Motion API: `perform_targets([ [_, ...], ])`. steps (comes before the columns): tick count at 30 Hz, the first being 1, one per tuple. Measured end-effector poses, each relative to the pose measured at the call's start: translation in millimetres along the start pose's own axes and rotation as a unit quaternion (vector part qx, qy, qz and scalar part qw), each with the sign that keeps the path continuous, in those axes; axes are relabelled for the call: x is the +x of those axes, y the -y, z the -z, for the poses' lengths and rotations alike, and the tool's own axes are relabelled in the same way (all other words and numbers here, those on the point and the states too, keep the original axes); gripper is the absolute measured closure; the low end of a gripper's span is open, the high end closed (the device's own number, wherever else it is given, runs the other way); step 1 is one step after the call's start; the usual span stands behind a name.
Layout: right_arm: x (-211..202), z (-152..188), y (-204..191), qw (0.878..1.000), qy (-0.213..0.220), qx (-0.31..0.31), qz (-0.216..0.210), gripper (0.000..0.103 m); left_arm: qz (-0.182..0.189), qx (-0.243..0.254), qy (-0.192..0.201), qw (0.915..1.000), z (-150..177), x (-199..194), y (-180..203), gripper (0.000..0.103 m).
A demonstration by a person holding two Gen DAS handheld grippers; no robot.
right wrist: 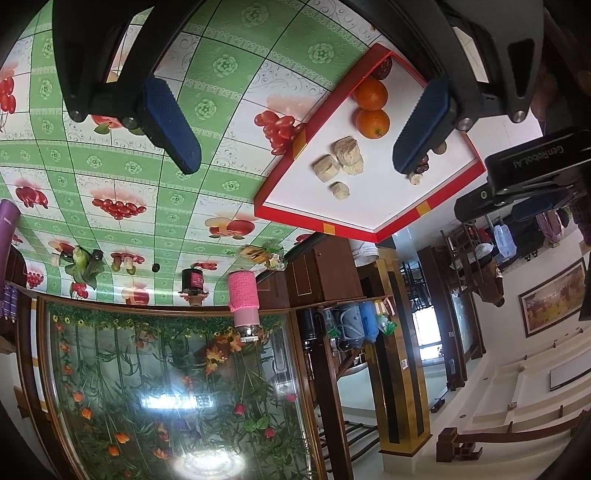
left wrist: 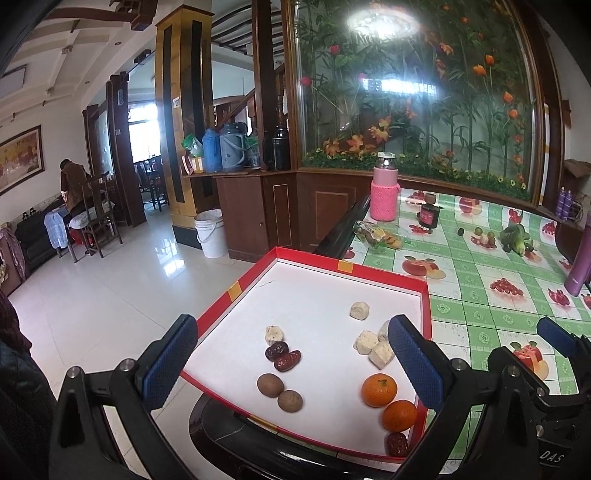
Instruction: Organize fruits
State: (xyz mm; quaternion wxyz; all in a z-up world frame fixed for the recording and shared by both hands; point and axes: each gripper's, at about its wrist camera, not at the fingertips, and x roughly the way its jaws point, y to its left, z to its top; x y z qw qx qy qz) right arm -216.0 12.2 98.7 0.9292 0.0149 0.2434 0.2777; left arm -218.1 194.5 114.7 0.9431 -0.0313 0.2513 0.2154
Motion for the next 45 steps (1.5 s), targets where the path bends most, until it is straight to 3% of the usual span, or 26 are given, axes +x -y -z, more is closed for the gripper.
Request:
perform_targets([
  [33,16.7,0.9,-22.7,1.0,-0.016,-0.009,-0.014,0.0,-0.011,-0.01,-0.066,0.9977,14.3,22.9,-14.6,0.0],
  [45,17.7,-8.6,-22.6,1.0,-0.015,-0.002,-0.014,0.0,-0.008,-0.024,-0.063,0.9977,11.0,20.5,-22.5,0.0],
])
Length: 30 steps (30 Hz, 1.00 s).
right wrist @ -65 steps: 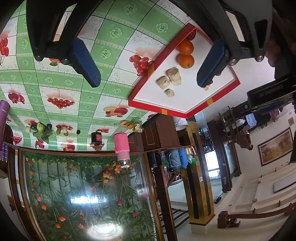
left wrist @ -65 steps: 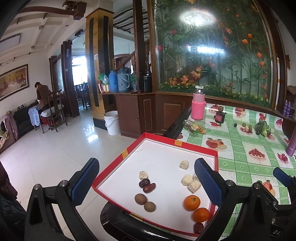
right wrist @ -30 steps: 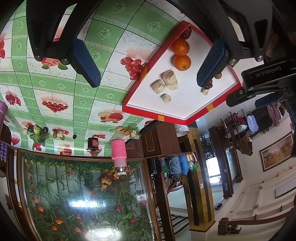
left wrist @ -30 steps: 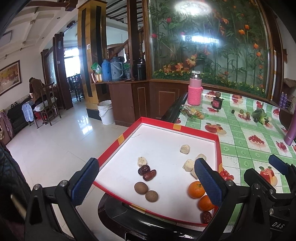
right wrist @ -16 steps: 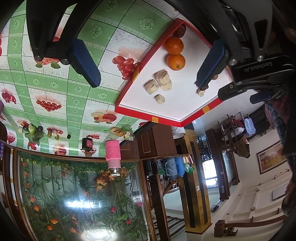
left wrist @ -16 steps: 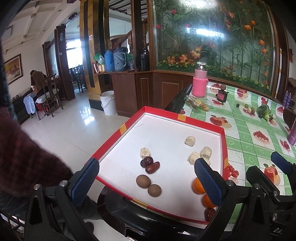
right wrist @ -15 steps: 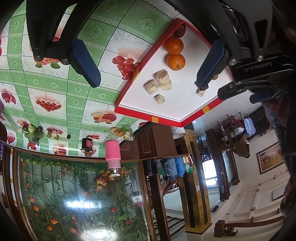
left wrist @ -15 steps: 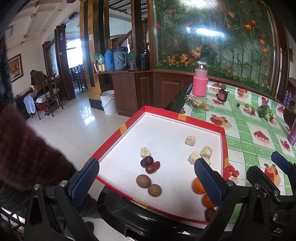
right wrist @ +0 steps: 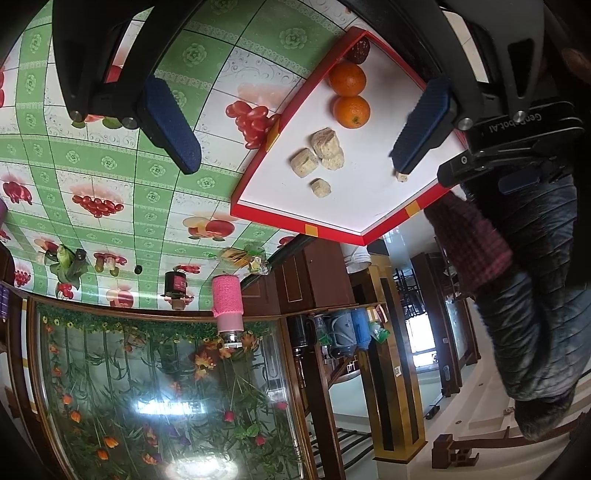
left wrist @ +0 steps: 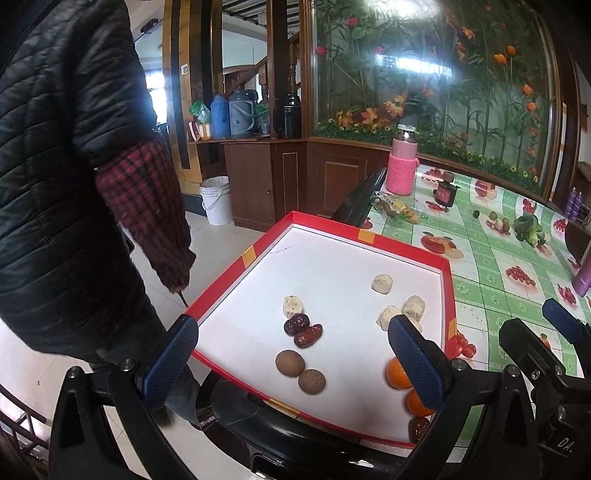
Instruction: Organize fruits
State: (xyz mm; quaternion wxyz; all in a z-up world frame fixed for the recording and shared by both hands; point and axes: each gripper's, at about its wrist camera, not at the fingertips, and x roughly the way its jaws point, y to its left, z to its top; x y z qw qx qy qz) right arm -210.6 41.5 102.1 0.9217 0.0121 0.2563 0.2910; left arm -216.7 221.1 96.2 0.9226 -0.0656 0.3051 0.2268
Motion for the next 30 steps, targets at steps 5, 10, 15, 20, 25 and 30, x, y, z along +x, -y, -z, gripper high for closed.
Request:
perform_targets([
  [5,0.4,-1.5,-8.7,1.0,0.001,-0.011,-0.002,0.0,-0.002,-0.012,-0.006,0.9999,0.5,1.6,-8.1,0.0],
  [10,1.7,-2.0,-15.2,1.0,0.002,-0.018,-0.004,0.0,-0.002,-0.026,-0.014,0.9995,1.4,3.5,-18.1,0.0],
  [15,4.0,-2.1,-20.9,1.0,-0.002,-0.018,-0.007,0.0,-0.007,-0.032,-0.018,0.9993,3.4,5.2,-27.3,0.0],
  [20,7.5,-1.6,-26.6,1.0,-0.004,-0.021,-0.011,0.0,-0.015,-0.03,-0.018,0.9993,5.0,6.9,-32.9,0.0],
  [25,10.9,-0.5,-31.5,1.0,-0.006,-0.024,-0.014,0.0,-0.019,-0.031,-0.021,0.9991,4.4,9.7,-35.1,0.0],
  [30,13.6,-1.4,-31.9,1.0,-0.005,-0.023,-0.018,0.0,-0.025,-0.027,-0.027,0.999,4.4,12.0,-34.4,0.0],
])
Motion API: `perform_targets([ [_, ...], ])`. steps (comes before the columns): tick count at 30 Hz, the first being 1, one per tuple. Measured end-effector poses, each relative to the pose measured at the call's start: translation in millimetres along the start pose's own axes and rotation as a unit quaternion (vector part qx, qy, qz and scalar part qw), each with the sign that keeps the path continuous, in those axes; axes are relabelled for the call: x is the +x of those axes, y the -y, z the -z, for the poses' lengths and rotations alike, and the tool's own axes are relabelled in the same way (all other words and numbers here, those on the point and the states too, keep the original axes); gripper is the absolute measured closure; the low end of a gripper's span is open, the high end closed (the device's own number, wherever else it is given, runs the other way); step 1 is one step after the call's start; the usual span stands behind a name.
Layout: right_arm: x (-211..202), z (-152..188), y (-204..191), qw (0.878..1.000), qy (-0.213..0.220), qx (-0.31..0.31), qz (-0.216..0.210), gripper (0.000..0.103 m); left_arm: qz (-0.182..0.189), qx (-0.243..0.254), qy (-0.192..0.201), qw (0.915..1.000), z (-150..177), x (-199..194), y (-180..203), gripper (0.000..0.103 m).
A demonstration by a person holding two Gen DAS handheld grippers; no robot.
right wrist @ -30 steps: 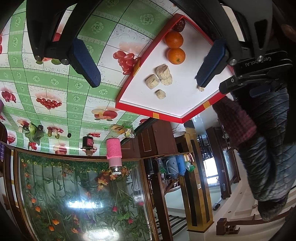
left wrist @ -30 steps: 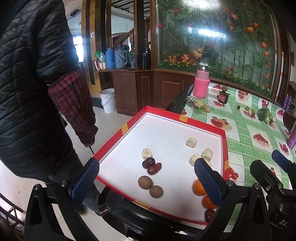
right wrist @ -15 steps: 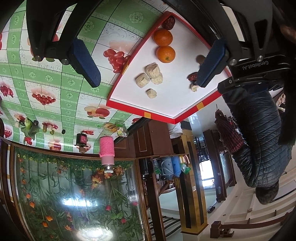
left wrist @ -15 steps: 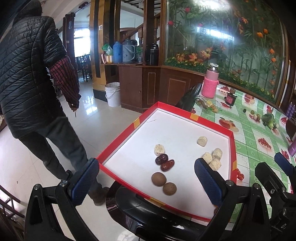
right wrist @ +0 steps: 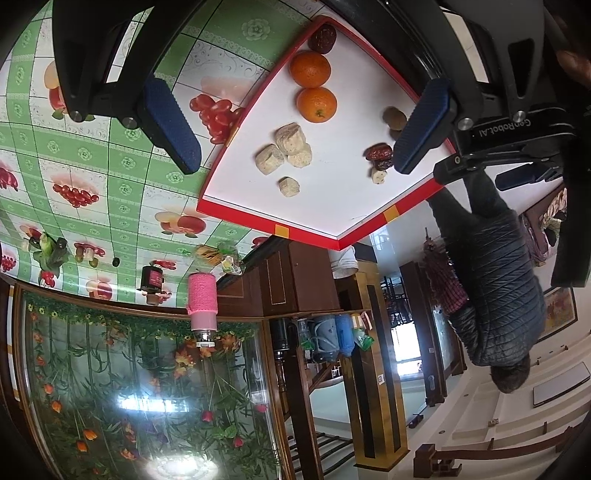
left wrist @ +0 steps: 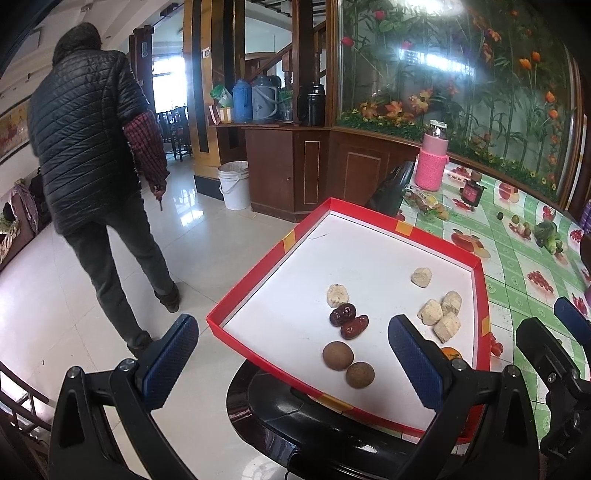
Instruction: Organize fruits
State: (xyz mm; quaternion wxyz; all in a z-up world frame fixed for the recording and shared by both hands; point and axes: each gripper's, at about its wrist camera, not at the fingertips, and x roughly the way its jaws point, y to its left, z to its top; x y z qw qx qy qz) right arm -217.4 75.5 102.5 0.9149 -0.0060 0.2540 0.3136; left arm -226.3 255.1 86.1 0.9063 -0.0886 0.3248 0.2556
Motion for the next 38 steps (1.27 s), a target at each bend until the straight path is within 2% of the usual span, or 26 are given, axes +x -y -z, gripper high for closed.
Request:
perform_targets([
  [31,33.0,-3.3,1.4,0.999,-0.023,0.02,-0.027,0.0,-0.03,0.004,-0.034,0.999,-7.5,24.4,-2.1,0.0],
  [38,29.1,-6.2,5.1,0.999,-0.012,0.019,-0.034,0.0,-0.036,0.022,-0.02,0.9989,-4.2,18.5,13.6,0.0],
])
